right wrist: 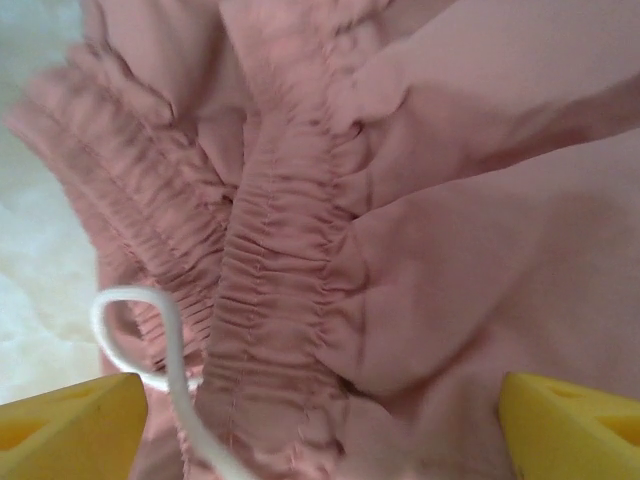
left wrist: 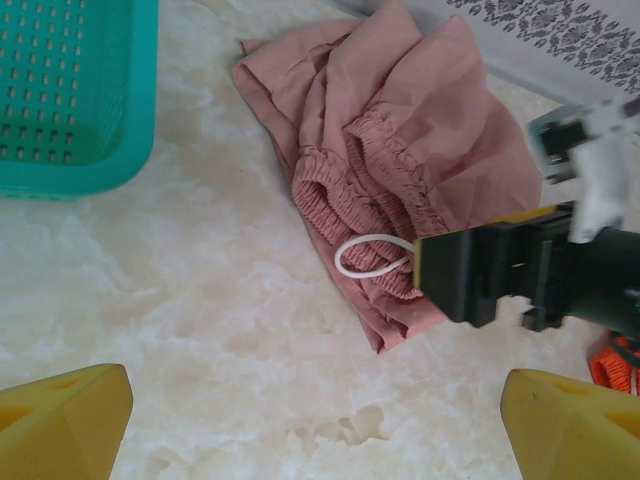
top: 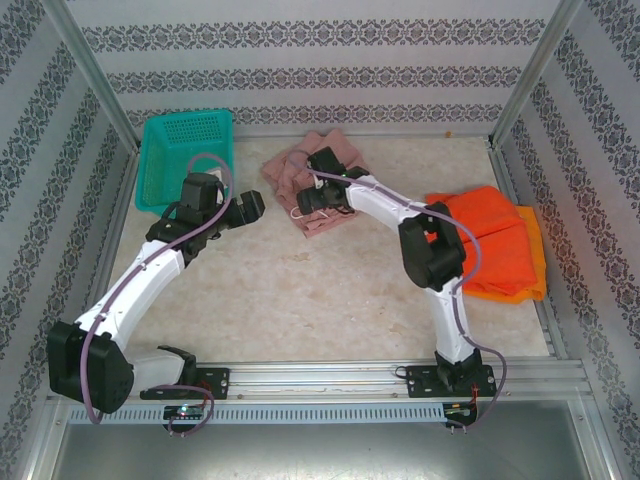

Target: Fold and stack the shorts

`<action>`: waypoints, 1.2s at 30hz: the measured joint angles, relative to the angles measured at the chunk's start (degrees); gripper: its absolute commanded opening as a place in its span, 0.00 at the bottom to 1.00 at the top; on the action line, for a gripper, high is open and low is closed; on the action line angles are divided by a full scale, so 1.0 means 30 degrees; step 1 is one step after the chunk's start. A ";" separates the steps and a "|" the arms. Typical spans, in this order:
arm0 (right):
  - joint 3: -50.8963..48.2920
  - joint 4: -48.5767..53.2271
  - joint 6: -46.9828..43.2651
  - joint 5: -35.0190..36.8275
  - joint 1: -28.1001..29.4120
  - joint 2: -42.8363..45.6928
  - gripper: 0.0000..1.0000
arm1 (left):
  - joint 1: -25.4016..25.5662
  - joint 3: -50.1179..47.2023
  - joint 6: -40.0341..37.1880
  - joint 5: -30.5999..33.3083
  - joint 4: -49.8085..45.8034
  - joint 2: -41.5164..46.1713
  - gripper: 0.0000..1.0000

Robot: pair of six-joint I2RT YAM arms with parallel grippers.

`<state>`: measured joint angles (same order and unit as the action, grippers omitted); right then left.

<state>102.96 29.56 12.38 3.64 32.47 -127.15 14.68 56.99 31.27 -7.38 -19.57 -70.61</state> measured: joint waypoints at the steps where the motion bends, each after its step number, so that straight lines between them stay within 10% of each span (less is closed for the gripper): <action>1: 0.0255 0.0248 0.0036 0.0095 0.0124 -0.0503 0.73 | -0.0036 -0.0160 0.0102 -0.0044 0.0066 0.0000 0.95; 8: 0.0095 0.1064 -0.0044 0.0510 0.0321 -0.0947 0.26 | -0.0066 -0.0852 0.0765 -0.0066 0.0772 -0.0022 0.91; 16: -0.5741 0.0306 -0.2994 0.0189 -0.0036 0.5166 0.07 | -0.0066 -0.0969 0.1588 -0.0743 0.1974 -0.0539 0.85; 29: -1.2393 -0.1188 -1.2386 -0.1260 -0.2164 1.1927 0.17 | 0.0663 -0.1027 0.2324 -0.1836 0.3191 -0.1916 0.81; 36: -1.5526 -0.1989 -1.5030 -0.1872 -0.2149 1.6123 0.71 | 0.0860 -0.1027 0.2339 -0.1894 0.3279 -0.2135 0.81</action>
<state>56.38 23.59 -32.71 -1.98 26.02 -78.78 17.26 53.91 38.28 -13.06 -9.74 -77.01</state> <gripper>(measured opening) 0.641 0.807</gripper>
